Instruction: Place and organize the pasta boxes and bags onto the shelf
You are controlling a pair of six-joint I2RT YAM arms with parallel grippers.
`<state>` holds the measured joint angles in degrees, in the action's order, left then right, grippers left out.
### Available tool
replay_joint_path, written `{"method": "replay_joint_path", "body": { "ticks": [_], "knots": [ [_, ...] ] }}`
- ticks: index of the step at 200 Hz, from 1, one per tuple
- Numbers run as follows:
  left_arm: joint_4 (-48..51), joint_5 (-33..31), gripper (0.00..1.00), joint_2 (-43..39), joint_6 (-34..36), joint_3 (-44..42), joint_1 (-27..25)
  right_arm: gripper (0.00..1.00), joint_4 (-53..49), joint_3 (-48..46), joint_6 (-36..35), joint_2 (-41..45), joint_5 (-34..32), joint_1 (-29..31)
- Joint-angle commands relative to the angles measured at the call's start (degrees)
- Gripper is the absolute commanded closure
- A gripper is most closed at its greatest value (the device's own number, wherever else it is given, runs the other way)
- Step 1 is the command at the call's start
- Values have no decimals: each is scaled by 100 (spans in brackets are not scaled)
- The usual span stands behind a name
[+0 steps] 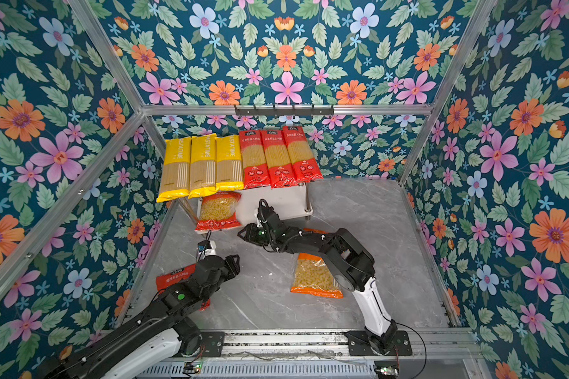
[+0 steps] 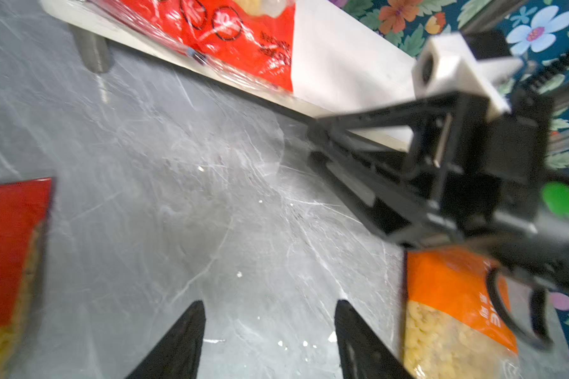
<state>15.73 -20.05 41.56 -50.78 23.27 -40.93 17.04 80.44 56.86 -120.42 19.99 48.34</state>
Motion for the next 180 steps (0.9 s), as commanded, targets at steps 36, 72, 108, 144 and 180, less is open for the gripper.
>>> {"method": "replay_joint_path", "body": {
  "ticks": [36,72,108,144,180],
  "knots": [
    [721,-52,35,-278,720,324,1112,57,-261,-465,424,85,-149,901],
    [818,107,34,-221,1002,684,1509,52,-484,13,926,-513,257,1287],
    [763,132,34,-178,1119,846,1535,52,-927,772,856,-1056,305,1753],
    [809,126,33,-104,1255,1180,1570,52,-771,1260,1105,-1541,540,1952],
    [817,256,33,-70,1288,1344,1567,59,-642,1507,1154,-1738,769,1997]
  ]
}}
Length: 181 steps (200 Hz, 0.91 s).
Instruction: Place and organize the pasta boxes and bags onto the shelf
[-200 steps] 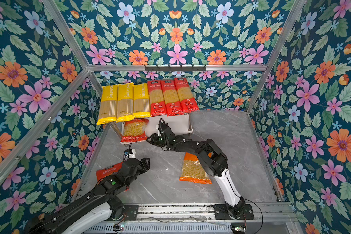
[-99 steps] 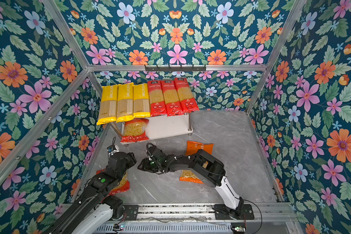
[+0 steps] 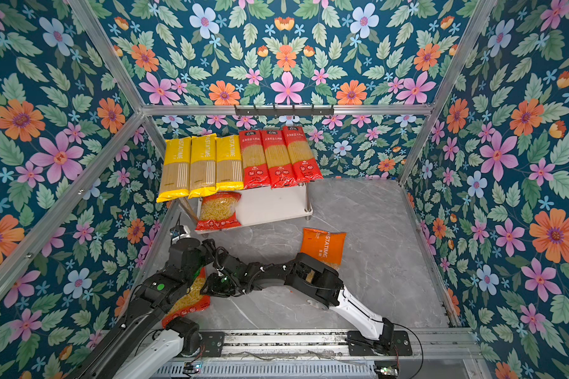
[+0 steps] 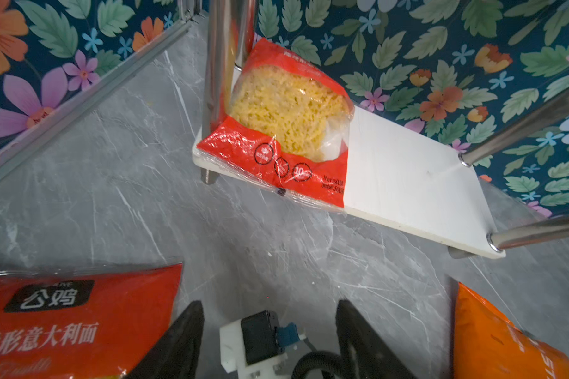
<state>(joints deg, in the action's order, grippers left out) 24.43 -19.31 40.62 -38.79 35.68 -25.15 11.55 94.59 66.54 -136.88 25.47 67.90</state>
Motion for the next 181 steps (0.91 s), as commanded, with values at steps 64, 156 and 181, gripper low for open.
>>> {"method": "replay_joint_path", "body": {
  "ticks": [64,156,181],
  "knots": [
    [106,95,33,77,170,358,1,94,181,-248,104,228,113,46],
    [140,1028,34,319,129,479,-54,100,1046,-4257,-114,3064,-342,-1248],
    [-526,1244,34,480,-178,-9,-357,100,565,-5307,-188,4071,-577,-1802]
  ]
}}
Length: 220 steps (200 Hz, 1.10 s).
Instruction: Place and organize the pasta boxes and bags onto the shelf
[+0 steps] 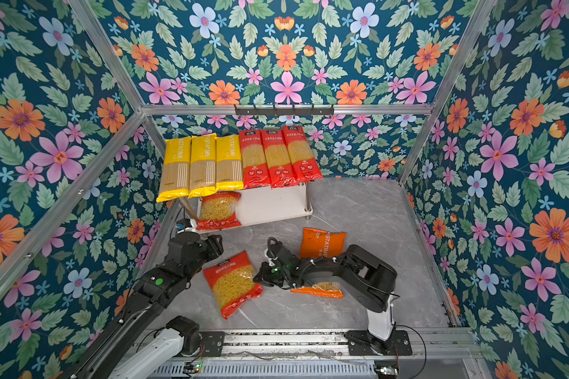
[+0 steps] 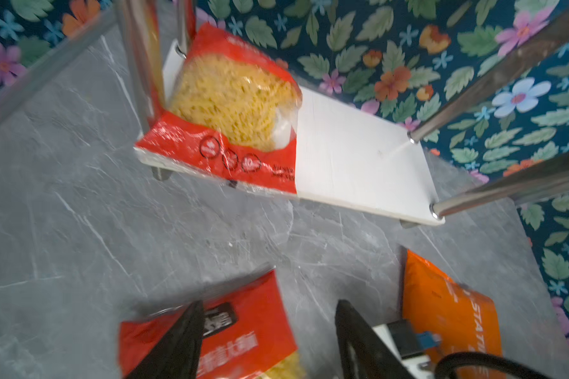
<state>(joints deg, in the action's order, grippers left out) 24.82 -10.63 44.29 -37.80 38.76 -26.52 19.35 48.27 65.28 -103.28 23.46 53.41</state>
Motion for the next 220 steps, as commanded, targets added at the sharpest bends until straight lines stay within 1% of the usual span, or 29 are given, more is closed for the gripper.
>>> {"method": "replay_joint_path", "body": {
  "ticks": [1,9,21,25,38,53,59,73,91,112,141,181,184,190,220],
  "knots": [
    [-588,381,34,122,-287,-326,-242,100,-249,-708,-69,743,-390,-368],
    [-702,353,34,227,-394,-407,-448,100,-556,-893,-130,1117,-503,-478],
    [-758,250,33,392,-499,-476,-821,100,-1035,-986,-321,1440,-658,-558],
    [-767,204,32,439,-527,-510,-935,97,-1184,-971,-405,1504,-675,-579],
    [-784,135,30,474,-757,-691,-1260,83,-1632,-829,-689,1639,-685,-625],
    [-912,350,27,368,-1101,-1009,-1347,67,-2206,-556,-975,1645,-742,-673],
    [-1004,448,25,296,-1217,-1169,-1355,62,-2405,-462,-1034,1632,-820,-697],
    [-1326,668,21,166,-1408,-1539,-1363,53,-2619,-304,-1112,1578,-975,-751],
    [-1780,906,19,135,-1577,-1908,-1364,46,-2802,-50,-1189,1418,-1013,-770],
    [-2358,1175,19,299,-1727,-2160,-1380,44,-2861,138,-1237,1248,-919,-764],
    [-3132,1454,21,577,-1944,-2440,-1467,44,-2495,143,-1124,1082,-870,-736],
    [-3466,1417,25,1083,-1985,-2513,-1772,43,-2254,285,-1039,880,-835,-556],
    [-3498,1411,26,1109,-1990,-2526,-1794,43,-2226,291,-1032,695,-817,-539],
    [-3589,1400,26,1168,-2018,-2563,-1840,44,-2179,316,-1003,630,-812,-499],
    [-3844,1289,30,1362,-2005,-2581,-1933,44,-1962,318,-840,453,-879,-351]
  ]
}}
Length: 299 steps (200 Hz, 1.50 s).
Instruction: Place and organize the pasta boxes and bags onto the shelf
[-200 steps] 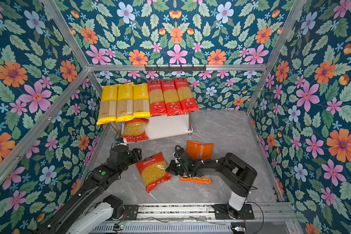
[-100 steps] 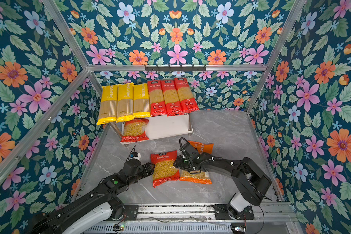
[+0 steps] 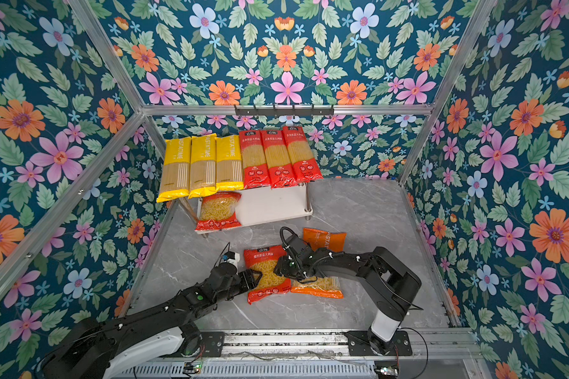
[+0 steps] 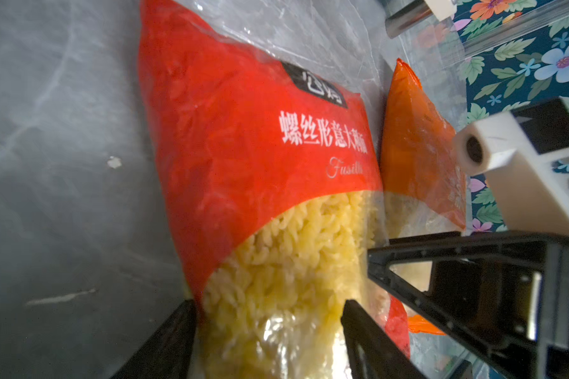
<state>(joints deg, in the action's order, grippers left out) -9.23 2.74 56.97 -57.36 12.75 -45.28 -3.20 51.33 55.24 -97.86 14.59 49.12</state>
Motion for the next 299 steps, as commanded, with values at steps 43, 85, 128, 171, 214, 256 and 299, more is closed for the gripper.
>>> {"method": "replay_joint_path", "body": {
  "ticks": [43,85,128,171,214,256,299],
  "knots": [
    [-447,-278,35,212,-50,41,-188,46,505,-105,263,-110,-8,97],
    [-629,-384,41,348,-91,116,-331,49,638,-193,254,9,-35,95],
    [-724,-423,52,501,-14,254,-472,59,1170,-481,244,239,-131,97],
    [-755,-468,57,517,23,276,-500,66,1205,-492,240,185,-106,92],
    [-705,-481,60,449,45,272,-517,70,1304,-491,265,154,-52,88],
    [-668,-527,65,358,102,278,-518,74,1454,-551,228,234,-31,93],
    [-453,-607,72,79,289,368,-517,81,1862,-720,37,572,-17,91]
  ]
}}
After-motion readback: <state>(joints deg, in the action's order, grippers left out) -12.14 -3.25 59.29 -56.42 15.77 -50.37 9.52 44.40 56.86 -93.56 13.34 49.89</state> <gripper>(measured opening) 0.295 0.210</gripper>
